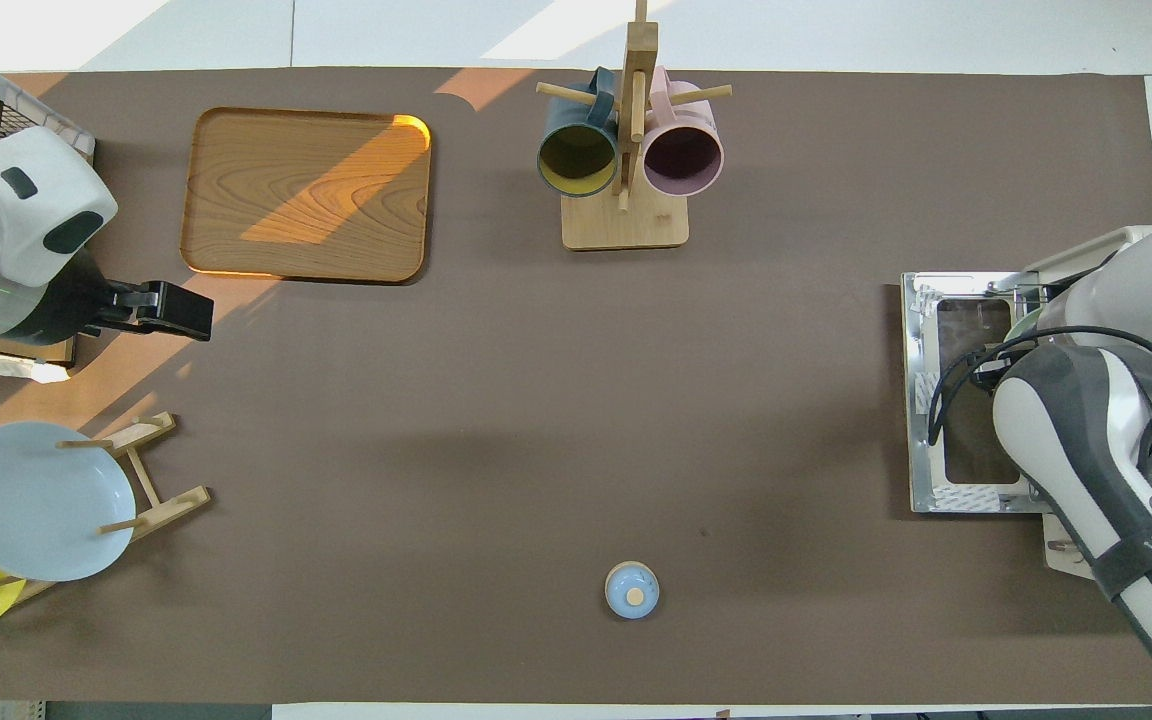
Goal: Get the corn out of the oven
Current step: 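Pull the plate out with the right gripper toward the table center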
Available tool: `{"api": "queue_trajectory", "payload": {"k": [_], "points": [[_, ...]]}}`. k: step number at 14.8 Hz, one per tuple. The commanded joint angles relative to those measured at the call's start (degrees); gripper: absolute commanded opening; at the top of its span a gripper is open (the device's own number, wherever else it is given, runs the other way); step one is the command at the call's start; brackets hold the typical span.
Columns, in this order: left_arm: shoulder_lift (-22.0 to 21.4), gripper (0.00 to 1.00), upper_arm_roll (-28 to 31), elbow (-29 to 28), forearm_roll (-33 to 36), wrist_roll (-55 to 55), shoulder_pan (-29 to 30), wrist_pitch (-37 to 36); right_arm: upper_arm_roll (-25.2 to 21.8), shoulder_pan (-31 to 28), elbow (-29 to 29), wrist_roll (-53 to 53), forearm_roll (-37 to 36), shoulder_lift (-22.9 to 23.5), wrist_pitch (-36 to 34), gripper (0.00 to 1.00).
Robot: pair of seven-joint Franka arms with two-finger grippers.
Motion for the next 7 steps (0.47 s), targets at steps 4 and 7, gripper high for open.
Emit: {"api": "queue_trajectory", "payload": {"k": [4,7], "points": [[-1.08,1.00,-0.06,-0.85,0.81,0.24,-0.03,0.08,0.21,13.89,6.95,6.29,-1.91,1.34,-7.14,0.00],[-1.16,1.00,-0.06,-0.93,0.81,0.15,-0.38,0.08,0.48,23.04,13.02,16.31,-3.85,3.97,-12.51,0.00]]}}
